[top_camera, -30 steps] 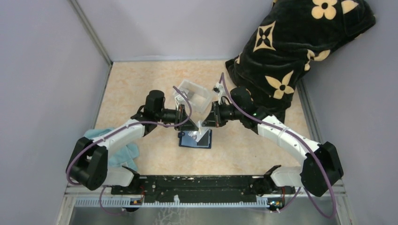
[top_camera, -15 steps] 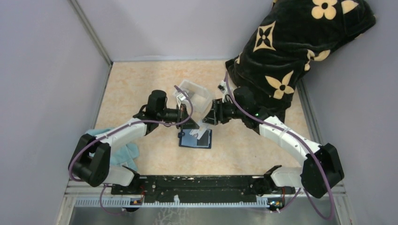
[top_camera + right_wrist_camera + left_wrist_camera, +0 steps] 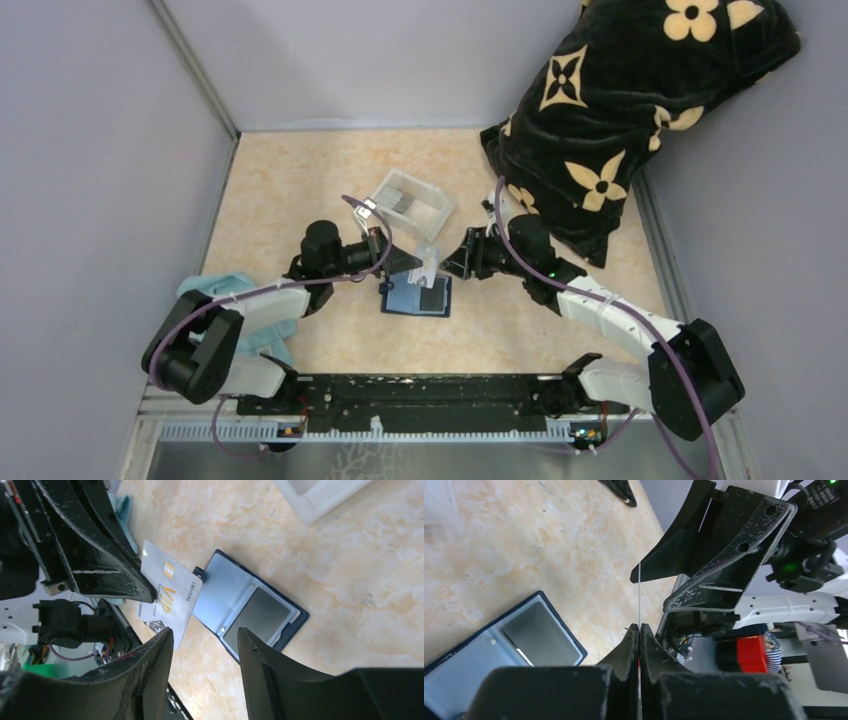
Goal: Put the credit cards into the card holder
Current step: Pick up the credit card from the storage box.
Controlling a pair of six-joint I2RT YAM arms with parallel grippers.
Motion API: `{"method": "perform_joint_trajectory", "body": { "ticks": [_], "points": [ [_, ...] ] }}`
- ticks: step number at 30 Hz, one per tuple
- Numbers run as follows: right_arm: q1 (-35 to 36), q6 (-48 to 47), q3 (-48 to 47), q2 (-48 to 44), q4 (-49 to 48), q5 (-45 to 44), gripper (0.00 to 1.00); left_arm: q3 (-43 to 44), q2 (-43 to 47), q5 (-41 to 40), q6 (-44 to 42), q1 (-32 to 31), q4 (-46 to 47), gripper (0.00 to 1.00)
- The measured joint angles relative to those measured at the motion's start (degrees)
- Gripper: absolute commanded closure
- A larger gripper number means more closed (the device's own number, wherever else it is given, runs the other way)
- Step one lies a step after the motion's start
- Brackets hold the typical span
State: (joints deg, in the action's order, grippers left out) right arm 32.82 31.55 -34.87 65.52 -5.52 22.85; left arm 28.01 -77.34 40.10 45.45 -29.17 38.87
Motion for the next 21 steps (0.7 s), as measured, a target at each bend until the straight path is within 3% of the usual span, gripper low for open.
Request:
{"method": "perform_joint_trajectory", "body": {
  "ticks": [11, 13, 19, 21],
  "points": [
    [0.00, 5.86, 1.60, 4.98, -15.58, 3.65, 0.59, -1.66, -4.17, -0.20, 12.68, 0.00, 16.15, 1.00],
    [0.02, 6.93, 2.16, 6.01, -17.70, 4.46, 0.66, -1.86, -5.16, -0.24, 13.84, 0.02, 18.03, 1.00],
    [0.00, 9.75, 3.48, 7.91, -23.30, 6.12, 1.00, -2.27, -8.61, -0.37, 16.39, 0.22, 21.57, 1.00],
    [-0.13, 10.84, 3.96, 8.61, -25.51, 6.84, 1.00, -2.71, -9.62, -0.59, 16.96, 0.55, 22.67, 1.00]
  ]
}}
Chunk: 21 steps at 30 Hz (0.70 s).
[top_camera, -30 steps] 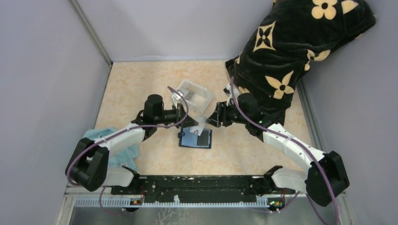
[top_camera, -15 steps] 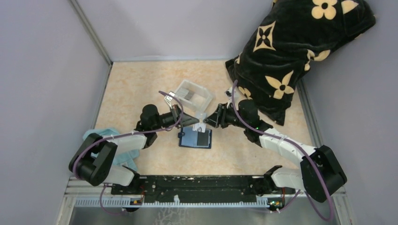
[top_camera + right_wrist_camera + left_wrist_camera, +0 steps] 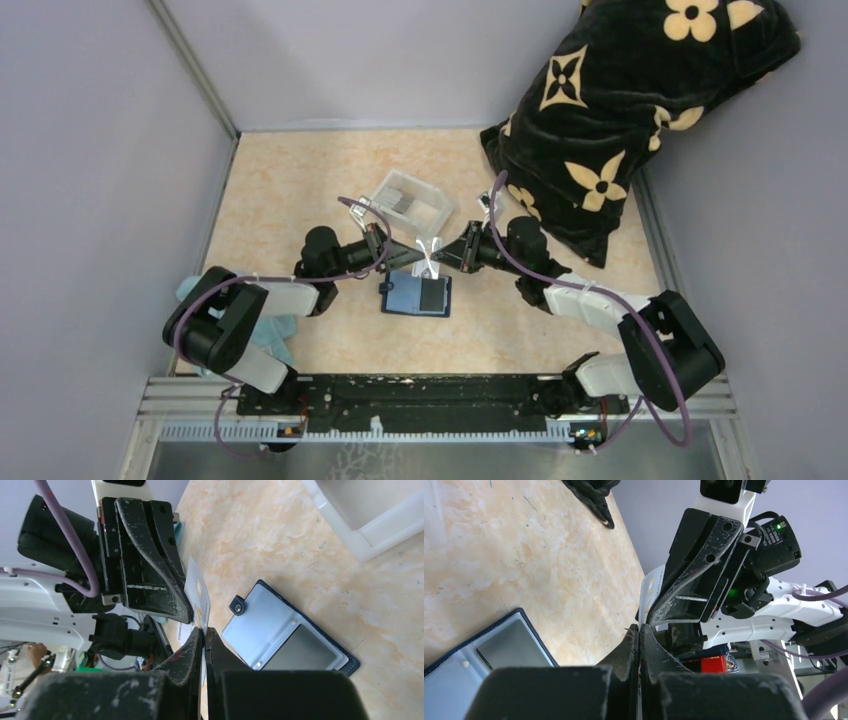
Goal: Put the credit cards into the card holder
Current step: Pick up the credit card from the storage box.
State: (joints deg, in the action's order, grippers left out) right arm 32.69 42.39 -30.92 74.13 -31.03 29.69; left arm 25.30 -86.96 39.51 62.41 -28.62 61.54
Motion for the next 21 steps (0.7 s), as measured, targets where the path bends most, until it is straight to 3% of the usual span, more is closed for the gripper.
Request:
{"method": "perform_joint_trajectory", "body": {
  "ticks": [1, 2, 3, 9, 15, 21],
  "points": [
    [-0.04, 0.72, 0.24, 0.42, -1.05, 0.31, 1.00, -0.15, -0.42, 0.04, 0.37, 0.13, 0.63, 0.96],
    [-0.15, 1.31, 0.39, 0.81, -1.77, 0.50, 1.00, -0.22, -0.79, 0.02, 0.70, 0.17, 1.14, 0.82],
    [-0.28, 1.88, 0.59, 1.22, -2.67, 0.63, 1.00, -0.24, -1.14, -0.02, 0.92, 0.22, 1.53, 0.74],
    [0.13, 3.26, 0.85, 1.68, -4.20, 1.84, 1.00, -0.33, 0.87, -3.26, -1.16, -0.02, -4.66, 0.49],
    [0.68, 3.06, 0.85, 1.66, -1.20, 0.48, 1.00, -0.04, 8.35, -10.82, -6.67, -0.15, -18.88, 0.45],
    [3.06, 2.67, 0.79, 1.64, 2.99, -3.34, 1.00, -0.48, 16.57, -22.12, -10.19, -0.15, -33.68, 0.56]
  ]
}}
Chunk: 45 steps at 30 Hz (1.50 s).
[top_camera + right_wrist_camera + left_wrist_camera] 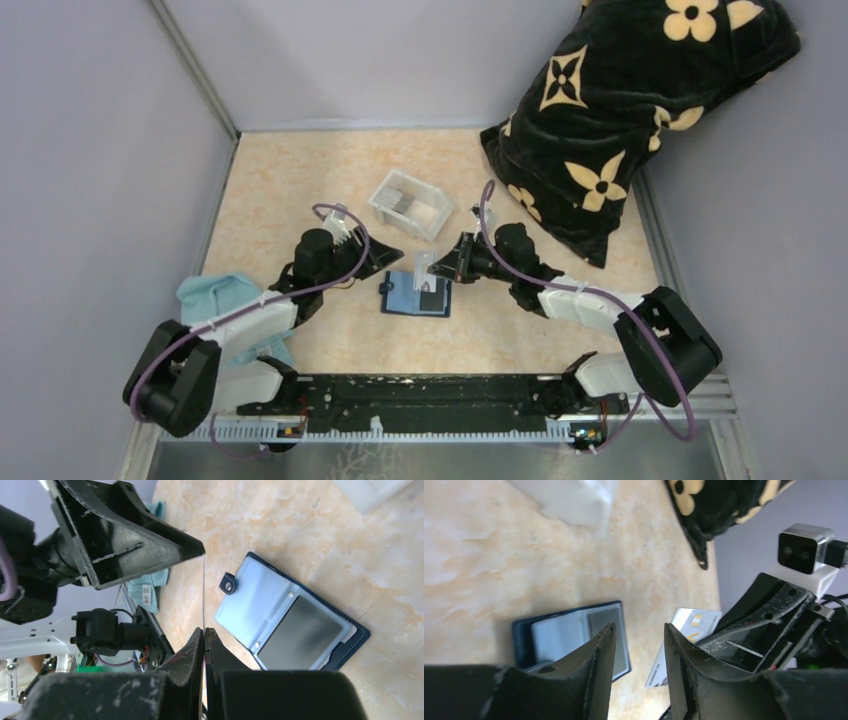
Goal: Put the credit cards into the card holder
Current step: Pick up the credit card from the storage box, then insert the credit card into the card holder.
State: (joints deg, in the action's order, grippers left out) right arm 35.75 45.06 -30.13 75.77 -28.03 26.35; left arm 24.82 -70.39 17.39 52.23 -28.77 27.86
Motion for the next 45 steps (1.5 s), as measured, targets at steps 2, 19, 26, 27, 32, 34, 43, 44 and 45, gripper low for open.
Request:
{"method": "perform_joint_trajectory", "body": {
  "ticks": [2, 19, 26, 27, 32, 34, 43, 44, 45],
  "points": [
    [1.18, 0.02, -0.22, 0.24, 1.70, -1.55, 1.00, -0.63, 3.08, -3.56, -0.90, 0.00, -4.00, 0.62],
    [3.91, 3.96, -1.77, 10.78, 3.74, -7.41, 1.00, -2.43, 6.05, -12.92, -6.03, -0.04, -19.34, 0.83],
    [3.89, 6.05, -1.77, 13.11, 2.10, -7.30, 1.00, -3.37, 3.87, -12.92, -6.71, -0.13, -19.37, 0.84],
    [3.89, 6.38, -1.77, 13.40, 1.51, -7.21, 1.00, -3.37, 3.56, -12.92, -6.75, -0.17, -19.34, 0.84],
    [3.89, 8.28, -1.70, 15.43, -1.07, -6.75, 1.00, -3.58, 2.43, -12.92, -6.88, -0.66, -19.34, 0.84],
    [3.91, 9.22, -1.38, 16.00, -1.79, -6.69, 1.00, -3.72, 2.38, -12.94, -6.88, -0.74, -19.32, 0.84],
    [3.91, 11.15, 0.22, 16.28, -3.72, -6.62, 1.00, -3.93, 2.05, -13.20, -6.91, -1.25, -19.30, 0.84],
    [3.91, 11.19, 0.24, 16.28, -3.72, -6.62, 1.00, -3.96, 2.01, -13.33, -6.91, -1.27, -19.30, 0.84],
    [3.91, 11.21, 0.26, 16.31, -3.72, -6.62, 1.00, -3.98, 1.92, -13.35, -6.91, -1.31, -19.30, 0.84]
  ]
}}
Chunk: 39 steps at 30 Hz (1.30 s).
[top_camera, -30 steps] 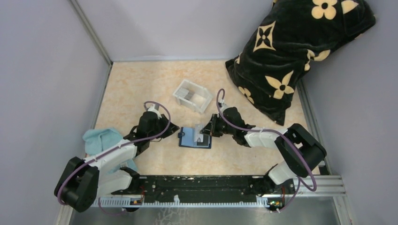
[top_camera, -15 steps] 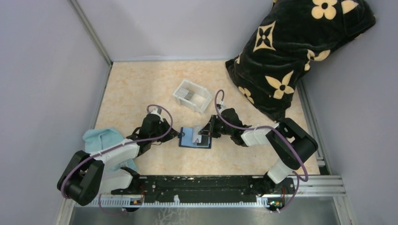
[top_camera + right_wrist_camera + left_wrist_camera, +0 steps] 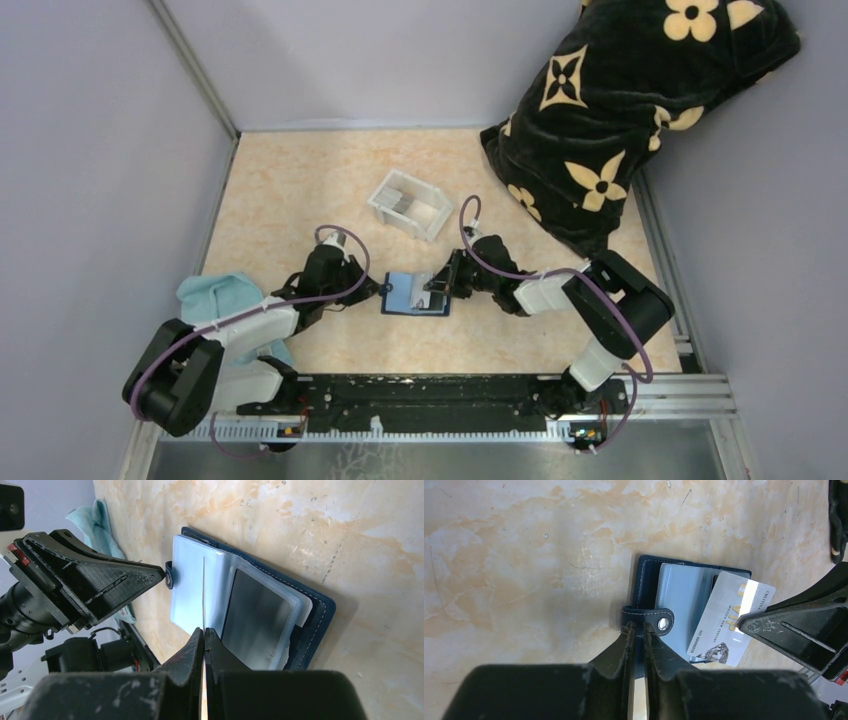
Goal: Put the credit cards into the card holder
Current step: Insert the credit card into the card holder.
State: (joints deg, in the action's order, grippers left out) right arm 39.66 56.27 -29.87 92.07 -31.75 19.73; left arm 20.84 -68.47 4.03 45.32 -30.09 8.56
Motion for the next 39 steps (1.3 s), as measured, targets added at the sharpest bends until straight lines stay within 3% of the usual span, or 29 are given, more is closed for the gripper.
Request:
{"method": "perform_joint_trajectory", "body": {
  "ticks": [19, 39],
  "points": [
    [0.00, 2.38, 1.03, 0.83, -0.35, 0.00, 1.00, 0.00, -0.33, -0.61, 0.00, -0.44, 0.00, 0.84],
    [-0.02, 8.35, 0.55, 8.59, -6.88, 3.82, 1.00, 0.13, -1.62, -0.63, -0.13, -0.70, 0.52, 0.84]
  ]
}}
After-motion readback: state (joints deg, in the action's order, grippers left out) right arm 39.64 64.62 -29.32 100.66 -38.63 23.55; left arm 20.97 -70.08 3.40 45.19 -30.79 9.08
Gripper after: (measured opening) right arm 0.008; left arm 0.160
